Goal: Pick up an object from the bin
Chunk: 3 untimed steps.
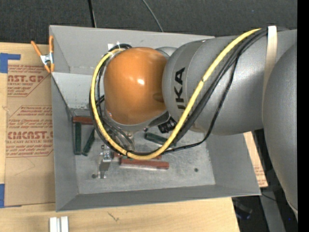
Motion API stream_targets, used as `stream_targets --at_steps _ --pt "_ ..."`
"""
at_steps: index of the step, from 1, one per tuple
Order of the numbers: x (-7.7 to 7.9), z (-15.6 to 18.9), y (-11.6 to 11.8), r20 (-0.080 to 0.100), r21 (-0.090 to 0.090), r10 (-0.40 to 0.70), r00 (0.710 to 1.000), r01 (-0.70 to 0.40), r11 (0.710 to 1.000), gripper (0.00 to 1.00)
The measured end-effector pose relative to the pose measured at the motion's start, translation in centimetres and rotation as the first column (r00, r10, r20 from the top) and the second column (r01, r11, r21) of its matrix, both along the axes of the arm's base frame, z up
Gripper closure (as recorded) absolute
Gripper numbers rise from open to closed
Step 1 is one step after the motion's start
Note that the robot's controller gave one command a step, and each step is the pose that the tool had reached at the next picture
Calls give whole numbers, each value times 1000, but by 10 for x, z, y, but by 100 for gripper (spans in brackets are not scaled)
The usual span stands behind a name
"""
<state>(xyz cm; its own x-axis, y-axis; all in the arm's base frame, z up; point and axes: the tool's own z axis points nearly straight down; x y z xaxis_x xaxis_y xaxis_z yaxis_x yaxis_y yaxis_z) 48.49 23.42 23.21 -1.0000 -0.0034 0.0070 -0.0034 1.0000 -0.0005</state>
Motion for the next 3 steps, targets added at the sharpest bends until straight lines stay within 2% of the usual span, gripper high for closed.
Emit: stream_targets --at_steps 1,2,3 --pt "2 4 -1 7 2 -3 1000 3 1000 0" --pt "17 -35 -18 11 4 -96 995 96 995 0" --pt "12 -83 -85 8 1 -101 995 101 995 0"
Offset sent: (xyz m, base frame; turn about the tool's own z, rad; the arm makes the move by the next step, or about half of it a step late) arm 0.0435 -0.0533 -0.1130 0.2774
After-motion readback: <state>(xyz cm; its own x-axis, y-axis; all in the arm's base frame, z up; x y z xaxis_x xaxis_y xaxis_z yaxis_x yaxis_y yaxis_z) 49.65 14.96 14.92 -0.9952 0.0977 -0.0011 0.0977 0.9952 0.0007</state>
